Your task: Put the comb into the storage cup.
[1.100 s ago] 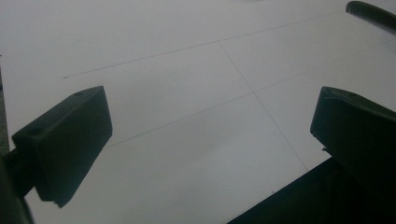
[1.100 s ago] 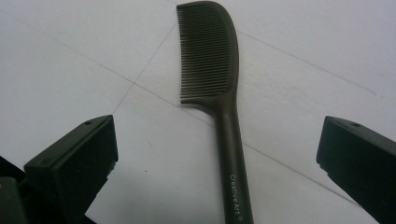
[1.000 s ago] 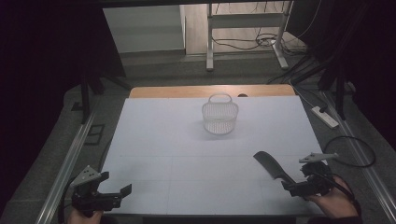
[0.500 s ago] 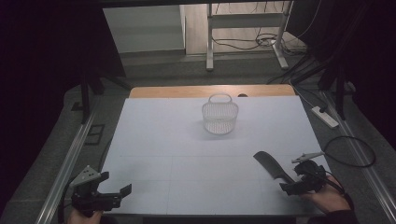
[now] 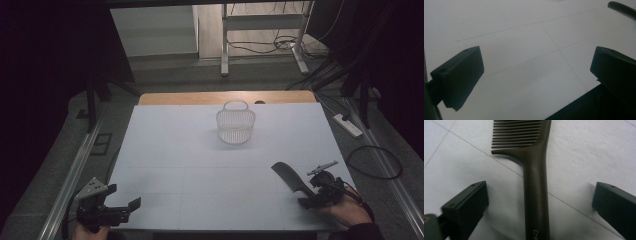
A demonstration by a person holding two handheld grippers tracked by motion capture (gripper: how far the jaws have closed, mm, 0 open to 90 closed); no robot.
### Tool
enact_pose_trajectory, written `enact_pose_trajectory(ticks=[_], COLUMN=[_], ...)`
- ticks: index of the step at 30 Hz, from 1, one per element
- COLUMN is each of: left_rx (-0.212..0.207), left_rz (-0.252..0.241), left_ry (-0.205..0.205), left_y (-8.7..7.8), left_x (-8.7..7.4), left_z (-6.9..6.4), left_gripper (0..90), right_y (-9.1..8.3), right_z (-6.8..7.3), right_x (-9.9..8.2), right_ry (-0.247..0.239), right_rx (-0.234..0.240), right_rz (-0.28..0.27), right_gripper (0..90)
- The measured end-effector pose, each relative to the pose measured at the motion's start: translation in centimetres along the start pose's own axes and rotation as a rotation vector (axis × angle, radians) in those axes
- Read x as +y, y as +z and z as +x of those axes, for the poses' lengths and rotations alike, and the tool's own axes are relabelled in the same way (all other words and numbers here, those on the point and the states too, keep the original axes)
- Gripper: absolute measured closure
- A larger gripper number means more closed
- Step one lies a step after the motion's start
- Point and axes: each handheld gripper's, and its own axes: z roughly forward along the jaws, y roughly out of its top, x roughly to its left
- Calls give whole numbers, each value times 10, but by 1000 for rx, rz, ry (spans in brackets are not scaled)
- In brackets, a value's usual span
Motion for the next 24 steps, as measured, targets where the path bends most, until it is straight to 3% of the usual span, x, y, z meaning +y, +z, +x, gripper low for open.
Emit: enact_pose_trajectory(ticks=[3,8,14,20,24], left_rx=[0,1,3,6,8], left_rz=[0,1,2,-1,-2], left_ry=[0,0,-1,0,1], left_y=[0,0,0,0,0], left_x=[0,0,0,0,0], left_z=[0,0,0,0,-1], left_gripper=[0,0,0,0,0], right_y=[-3,-9,-12,-13,-13], right_z=[0,2,0,2,1], right_x=[1,3,4,5,4], right_ry=[-12,-22,-44,-65,-46], right_rx=[6,9,27,17,27], right_rz=[-10,-39,-38,-24,-28], right_gripper=[134,418,715,724,725])
